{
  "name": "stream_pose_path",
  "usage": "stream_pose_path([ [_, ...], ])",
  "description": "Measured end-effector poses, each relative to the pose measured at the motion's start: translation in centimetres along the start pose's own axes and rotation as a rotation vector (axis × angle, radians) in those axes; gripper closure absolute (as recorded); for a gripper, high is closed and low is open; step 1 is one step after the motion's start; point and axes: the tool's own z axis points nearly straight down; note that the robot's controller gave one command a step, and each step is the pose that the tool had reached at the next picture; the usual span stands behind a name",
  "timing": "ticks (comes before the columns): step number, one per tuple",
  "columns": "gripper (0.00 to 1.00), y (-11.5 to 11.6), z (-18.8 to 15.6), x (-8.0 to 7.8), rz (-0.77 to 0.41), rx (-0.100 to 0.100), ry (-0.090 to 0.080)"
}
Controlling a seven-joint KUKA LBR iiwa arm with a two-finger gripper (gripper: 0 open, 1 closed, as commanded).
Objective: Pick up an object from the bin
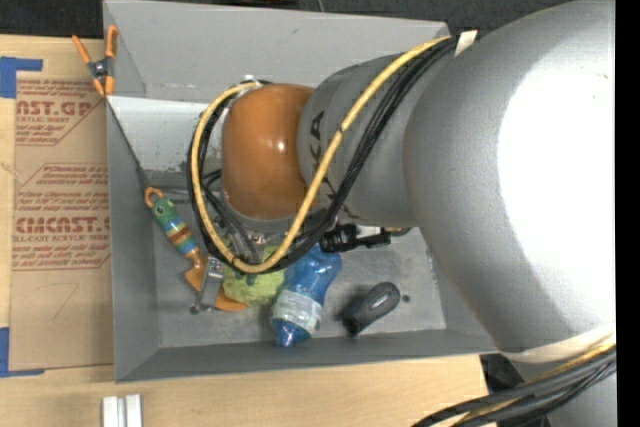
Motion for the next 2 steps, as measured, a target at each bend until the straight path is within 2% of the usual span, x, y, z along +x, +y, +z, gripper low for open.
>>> stream_pose_path([
  [1, 0.0, 3.0, 5.9, -4.9, -0.237, 0.003, 0.007],
  [2, 0.0, 5.0, 5.8, -5.7, -0.324, -0.001, -0.003],
])
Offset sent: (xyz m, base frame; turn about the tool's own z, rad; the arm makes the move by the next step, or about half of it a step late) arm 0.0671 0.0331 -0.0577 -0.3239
